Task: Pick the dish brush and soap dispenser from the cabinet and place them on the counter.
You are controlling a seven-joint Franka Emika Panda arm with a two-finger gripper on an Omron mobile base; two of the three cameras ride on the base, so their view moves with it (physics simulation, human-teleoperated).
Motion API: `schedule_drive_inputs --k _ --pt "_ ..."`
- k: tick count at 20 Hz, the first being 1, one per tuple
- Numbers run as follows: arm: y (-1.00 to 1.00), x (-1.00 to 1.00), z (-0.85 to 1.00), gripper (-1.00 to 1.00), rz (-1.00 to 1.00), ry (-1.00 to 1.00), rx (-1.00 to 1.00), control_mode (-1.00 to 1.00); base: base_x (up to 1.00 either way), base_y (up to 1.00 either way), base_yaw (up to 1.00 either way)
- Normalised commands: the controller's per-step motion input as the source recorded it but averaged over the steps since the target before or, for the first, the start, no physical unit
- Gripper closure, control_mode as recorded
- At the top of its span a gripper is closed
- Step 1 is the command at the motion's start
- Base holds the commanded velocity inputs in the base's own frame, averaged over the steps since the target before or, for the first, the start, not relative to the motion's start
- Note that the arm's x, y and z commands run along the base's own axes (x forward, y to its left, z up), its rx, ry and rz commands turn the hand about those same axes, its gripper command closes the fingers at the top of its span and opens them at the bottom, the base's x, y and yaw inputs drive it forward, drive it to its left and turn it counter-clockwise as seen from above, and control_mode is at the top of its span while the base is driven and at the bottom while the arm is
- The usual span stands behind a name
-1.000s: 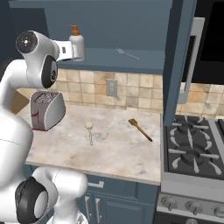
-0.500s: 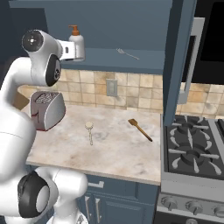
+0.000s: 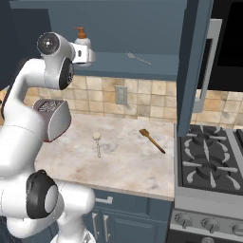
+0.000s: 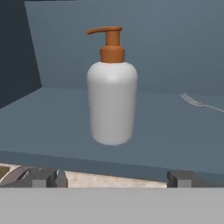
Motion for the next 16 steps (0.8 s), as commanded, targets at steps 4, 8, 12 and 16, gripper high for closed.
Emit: schedule_drive_inputs --k 4,8,12,16 --pt "0.0 0.34 0.0 -1.0 0.02 0.0 0.0 -1.0 0.0 0.0 0.0" --pt "0.01 0.26 0.0 -1.0 0.0 0.0 0.0 -1.0 0.0 0.0 0.0" --pt "0.0 0.3 0.0 -1.0 0.0 0.0 0.0 -1.0 0.0 0.0 0.0" --pt "0.0 0.27 0.0 -1.0 0.02 0.0 0.0 -1.0 0.0 0.0 0.0"
